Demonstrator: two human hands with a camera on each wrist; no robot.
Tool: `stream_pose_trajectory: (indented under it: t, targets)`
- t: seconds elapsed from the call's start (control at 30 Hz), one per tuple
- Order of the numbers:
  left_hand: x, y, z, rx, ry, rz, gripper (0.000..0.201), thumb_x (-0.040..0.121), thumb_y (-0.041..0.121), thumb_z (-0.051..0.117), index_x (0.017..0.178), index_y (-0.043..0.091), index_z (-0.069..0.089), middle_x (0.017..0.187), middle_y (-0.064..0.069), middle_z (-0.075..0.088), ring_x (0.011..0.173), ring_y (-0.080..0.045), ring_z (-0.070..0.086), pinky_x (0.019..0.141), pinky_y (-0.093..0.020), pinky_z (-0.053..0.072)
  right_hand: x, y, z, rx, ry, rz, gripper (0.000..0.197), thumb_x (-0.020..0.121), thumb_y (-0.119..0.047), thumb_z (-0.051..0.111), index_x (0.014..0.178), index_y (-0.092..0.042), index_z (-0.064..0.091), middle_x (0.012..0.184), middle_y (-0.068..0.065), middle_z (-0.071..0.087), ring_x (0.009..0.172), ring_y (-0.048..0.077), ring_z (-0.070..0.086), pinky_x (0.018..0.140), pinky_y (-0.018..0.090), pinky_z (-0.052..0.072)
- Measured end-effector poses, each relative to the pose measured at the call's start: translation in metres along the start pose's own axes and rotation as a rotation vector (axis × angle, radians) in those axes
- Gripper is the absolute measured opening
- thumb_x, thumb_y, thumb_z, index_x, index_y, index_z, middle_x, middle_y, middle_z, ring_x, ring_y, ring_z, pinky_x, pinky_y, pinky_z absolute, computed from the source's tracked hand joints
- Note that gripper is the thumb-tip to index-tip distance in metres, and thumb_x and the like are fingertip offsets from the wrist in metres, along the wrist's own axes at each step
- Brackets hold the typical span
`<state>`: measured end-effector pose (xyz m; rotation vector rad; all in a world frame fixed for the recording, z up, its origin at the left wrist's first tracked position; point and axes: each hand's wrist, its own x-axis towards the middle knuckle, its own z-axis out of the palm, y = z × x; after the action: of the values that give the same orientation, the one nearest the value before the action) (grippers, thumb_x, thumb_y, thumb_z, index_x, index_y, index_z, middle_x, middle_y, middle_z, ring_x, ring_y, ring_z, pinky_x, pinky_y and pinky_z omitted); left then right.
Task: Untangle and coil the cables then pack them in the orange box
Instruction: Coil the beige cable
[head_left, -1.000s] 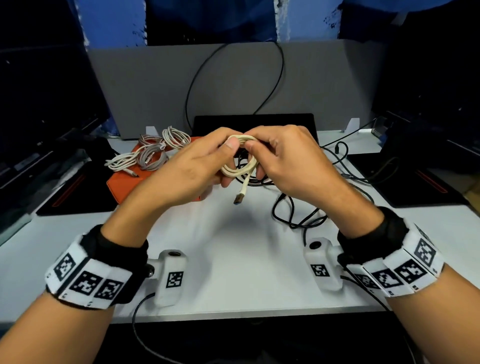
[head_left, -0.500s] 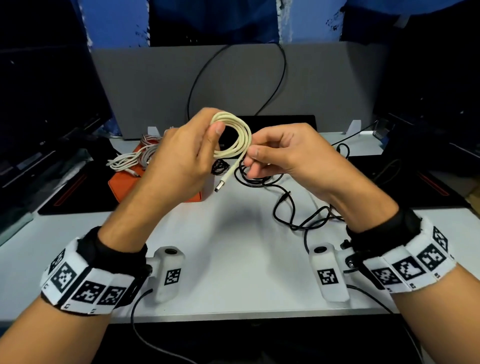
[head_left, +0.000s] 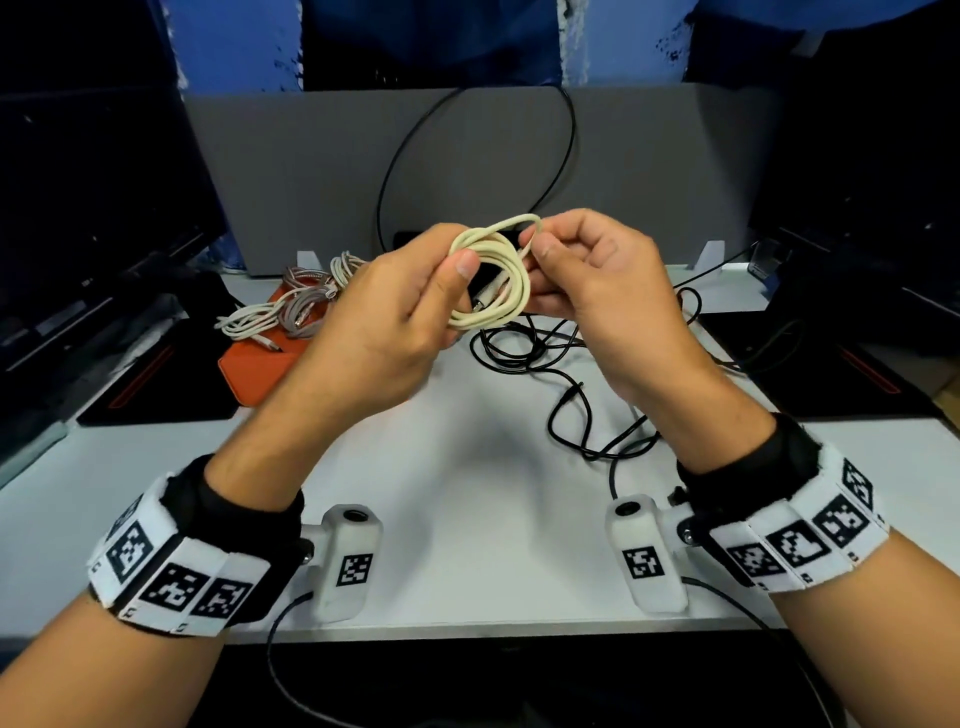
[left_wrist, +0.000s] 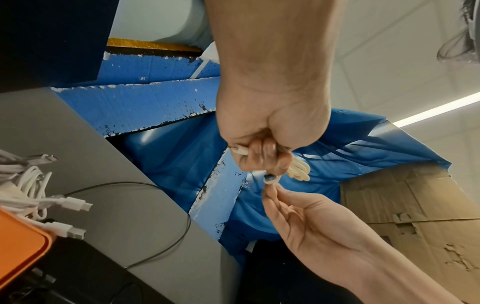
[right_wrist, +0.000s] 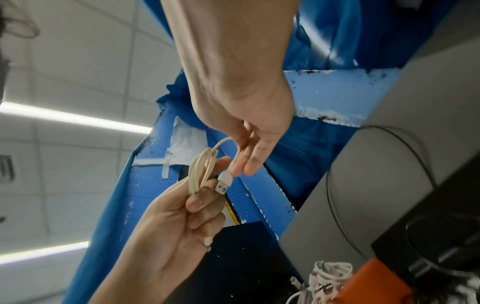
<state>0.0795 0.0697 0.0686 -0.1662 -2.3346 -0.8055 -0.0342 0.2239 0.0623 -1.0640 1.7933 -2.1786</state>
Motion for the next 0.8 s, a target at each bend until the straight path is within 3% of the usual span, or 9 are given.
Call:
stream_pose_trajectory:
  t: [0.17, 0.27, 0.33, 0.43, 0.53, 0.57, 0.67, 0.73, 0.8]
  targets:
    - [0.0, 0.0, -0.003, -0.023, -0.033, 0.006, 0.021, 0.11, 0.029, 0.039, 0.106, 0.025, 0.06, 0.067, 0.009, 0.053, 0.057, -0.008, 0.051, 0.055, -0.019, 0.04, 0.003, 0.001, -0.001, 0.18, -0.053, 0.123, 0.019, 0.107, -0.007, 0.049, 0.097, -0.008, 0.065, 0.081, 0.005, 0.071, 0.07, 0.014, 0.069, 0.068, 0.027, 0.059]
    - [-0.001, 0.001, -0.004, 0.04, -0.012, 0.004, 0.027, 0.11, 0.031, 0.039, 0.114, 0.018, 0.062, 0.077, 0.007, 0.061, 0.063, -0.01, 0.056, 0.057, -0.029, 0.044, 0.0, 0.0, 0.003, 0.354, -0.188, 0.326, 0.02, 0.107, -0.006, 0.045, 0.103, -0.006, 0.065, 0.088, 0.007, 0.074, 0.075, 0.014, 0.073, 0.069, 0.026, 0.061]
    - [-0.002, 0.002, -0.002, 0.111, 0.027, 0.015, 0.028, 0.11, 0.03, 0.039, 0.118, 0.017, 0.063, 0.086, 0.005, 0.066, 0.073, -0.012, 0.061, 0.065, -0.035, 0.048, -0.005, 0.001, 0.008, 0.441, -0.281, 0.433, 0.022, 0.105, -0.01, 0.045, 0.106, -0.01, 0.066, 0.092, 0.005, 0.075, 0.082, 0.015, 0.073, 0.078, 0.028, 0.059]
    - [-0.001, -0.001, 0.0, 0.151, 0.079, -0.023, 0.026, 0.11, 0.029, 0.04, 0.115, 0.017, 0.062, 0.087, 0.005, 0.067, 0.077, -0.012, 0.06, 0.068, -0.031, 0.046, -0.009, 0.005, 0.015, 0.531, -0.379, 0.497, 0.034, 0.107, -0.035, 0.041, 0.109, -0.015, 0.068, 0.105, 0.006, 0.072, 0.097, 0.019, 0.068, 0.093, 0.036, 0.047]
    - [0.0, -0.003, 0.001, 0.214, 0.061, -0.055, 0.024, 0.11, 0.027, 0.041, 0.11, 0.015, 0.062, 0.08, 0.007, 0.065, 0.073, -0.014, 0.058, 0.067, -0.032, 0.044, -0.013, 0.004, 0.02, 0.505, -0.426, 0.501, 0.056, 0.095, -0.067, 0.042, 0.093, -0.017, 0.067, 0.098, 0.003, 0.069, 0.1, 0.021, 0.065, 0.092, 0.04, 0.048]
    - [-0.001, -0.002, 0.002, 0.217, 0.042, -0.056, 0.024, 0.109, 0.026, 0.041, 0.109, 0.014, 0.062, 0.08, 0.008, 0.064, 0.073, -0.015, 0.058, 0.067, -0.034, 0.044, -0.014, 0.005, 0.02, 0.422, -0.431, 0.471, 0.048, 0.095, -0.063, 0.048, 0.091, -0.018, 0.065, 0.095, 0.001, 0.069, 0.098, 0.02, 0.065, 0.091, 0.039, 0.05]
    - [-0.001, -0.003, 0.004, 0.203, 0.005, -0.037, 0.024, 0.109, 0.027, 0.04, 0.107, 0.014, 0.06, 0.083, 0.005, 0.065, 0.075, -0.017, 0.059, 0.069, -0.037, 0.044, -0.015, 0.005, 0.017, 0.243, -0.45, 0.396, 0.004, 0.1, -0.018, 0.062, 0.099, -0.016, 0.059, 0.101, 0.006, 0.067, 0.101, 0.026, 0.067, 0.087, 0.036, 0.057]
    - [-0.001, -0.005, 0.003, 0.227, 0.009, -0.045, 0.024, 0.11, 0.029, 0.041, 0.107, 0.015, 0.06, 0.081, 0.006, 0.065, 0.073, -0.014, 0.06, 0.068, -0.036, 0.044, -0.011, 0.006, 0.008, 0.194, -0.506, 0.376, 0.012, 0.099, -0.003, 0.06, 0.096, -0.014, 0.055, 0.097, 0.007, 0.069, 0.091, 0.025, 0.071, 0.08, 0.032, 0.06]
    - [0.0, -0.006, 0.001, 0.222, 0.037, -0.055, 0.024, 0.11, 0.03, 0.041, 0.108, 0.016, 0.06, 0.075, 0.009, 0.063, 0.07, -0.008, 0.061, 0.063, -0.029, 0.045, -0.008, 0.002, 0.0, 0.118, -0.563, 0.303, 0.012, 0.102, -0.003, 0.056, 0.114, -0.005, 0.059, 0.094, 0.01, 0.071, 0.075, 0.022, 0.072, 0.071, 0.028, 0.061]
